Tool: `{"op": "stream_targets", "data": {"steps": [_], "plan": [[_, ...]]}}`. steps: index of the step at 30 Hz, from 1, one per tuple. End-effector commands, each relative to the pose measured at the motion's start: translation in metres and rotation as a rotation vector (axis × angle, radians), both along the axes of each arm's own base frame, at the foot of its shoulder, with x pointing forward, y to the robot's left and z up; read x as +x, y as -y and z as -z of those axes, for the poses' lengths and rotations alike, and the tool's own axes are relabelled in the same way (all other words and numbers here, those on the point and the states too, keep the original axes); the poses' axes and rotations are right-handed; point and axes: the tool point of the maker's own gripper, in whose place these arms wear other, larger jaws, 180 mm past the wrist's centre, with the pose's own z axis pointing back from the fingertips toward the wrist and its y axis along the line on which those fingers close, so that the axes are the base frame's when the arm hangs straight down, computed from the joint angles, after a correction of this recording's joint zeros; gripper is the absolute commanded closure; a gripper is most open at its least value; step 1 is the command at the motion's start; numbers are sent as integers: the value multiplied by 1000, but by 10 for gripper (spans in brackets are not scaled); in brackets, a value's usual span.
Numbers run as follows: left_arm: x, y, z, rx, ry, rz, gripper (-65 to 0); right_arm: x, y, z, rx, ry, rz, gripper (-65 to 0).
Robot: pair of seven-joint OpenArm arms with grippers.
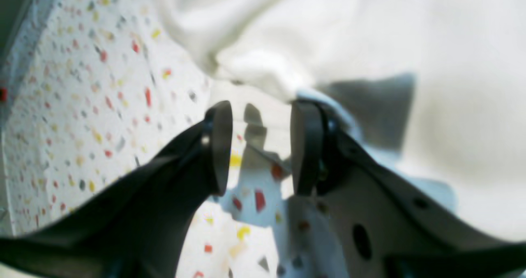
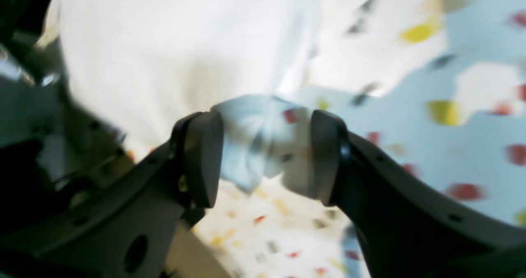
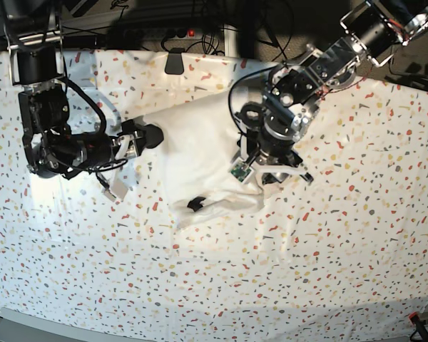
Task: Fold the T-shirt properly
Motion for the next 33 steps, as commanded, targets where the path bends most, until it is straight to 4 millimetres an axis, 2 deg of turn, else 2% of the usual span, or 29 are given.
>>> {"op": "stream_targets", "data": {"steps": [1,6,10,13,17,21,24,27,29,31,33], "plan": [[12,10,-21,-37,64,8,-232,10,-3,-19,50,36,-8,-343],[15,35,-34,-94,83,27,-232,0,-17,-31,151,-7,-41,-343],[16,40,-38,-106,90,35,-232,0,-17,-32,154,-7,-41,-343],[19,38,-42,-73,122,37,-232,1,-18,-33,163,-2,-38,-343],[23,34,-46,-29,163,37,-232,4,-28,-48,253,11,-35,-343],[33,2,-57,-39,223,-164,-232,12,-26,-55,260,38,-25,-343],[42,-16,-65,-42,250,-242,-232,41,-16,-77,315,158,84,-343],[50,-37,-68,-133,207,-347,-232,72,5,-98,317,285,198,-343],[55,-48,-69,-214,158,-401,-232,92,27,-116,323,380,294,-343],[58,-47,-72,-307,90,-384,-231,106,54,-132,315,466,383,-343],[57,-42,-78,-392,39,-325,-231,112,80,-137,271,514,454,-343]]}}
